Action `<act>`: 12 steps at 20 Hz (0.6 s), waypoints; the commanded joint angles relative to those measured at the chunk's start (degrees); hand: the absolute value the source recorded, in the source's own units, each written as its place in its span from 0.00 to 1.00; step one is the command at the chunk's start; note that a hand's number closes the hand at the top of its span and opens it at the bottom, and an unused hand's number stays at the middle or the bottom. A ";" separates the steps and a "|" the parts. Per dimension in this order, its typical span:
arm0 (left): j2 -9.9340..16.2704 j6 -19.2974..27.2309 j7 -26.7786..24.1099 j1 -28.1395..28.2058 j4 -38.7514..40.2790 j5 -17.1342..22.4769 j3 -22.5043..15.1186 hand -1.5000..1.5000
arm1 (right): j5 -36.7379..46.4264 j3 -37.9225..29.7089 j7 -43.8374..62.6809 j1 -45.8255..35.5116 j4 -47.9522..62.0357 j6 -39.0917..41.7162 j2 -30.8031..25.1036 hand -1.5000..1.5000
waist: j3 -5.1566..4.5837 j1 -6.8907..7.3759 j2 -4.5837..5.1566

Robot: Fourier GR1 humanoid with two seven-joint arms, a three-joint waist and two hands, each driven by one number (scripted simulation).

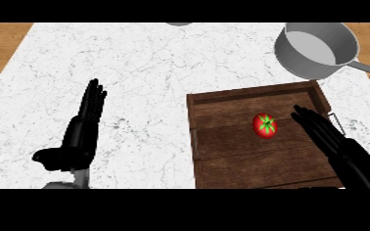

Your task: Pick the tomato from the tray and place it in the pot

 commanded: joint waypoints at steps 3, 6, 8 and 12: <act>-0.56 -1.59 -1.80 3.47 -1.66 -0.54 0.13 0.50 | 9.34 5.17 6.87 -2.22 3.82 0.94 5.78 0.00 | 0.03 -0.10 -0.06; -1.22 -2.41 -0.39 -0.91 2.22 -0.10 2.52 0.50 | 7.50 2.17 2.50 -8.31 12.22 3.03 7.21 0.00 | 0.04 -0.18 0.02; -0.73 -2.55 1.03 0.57 -0.59 -0.25 2.86 0.50 | 10.52 4.82 5.19 -7.33 10.49 2.87 9.81 0.00 | 0.05 -0.13 -0.03; -2.52 -1.61 -0.82 0.27 1.38 -2.61 2.24 0.50 | 9.46 1.67 1.59 -9.50 13.76 4.10 9.73 0.00 | 0.04 -0.19 -0.01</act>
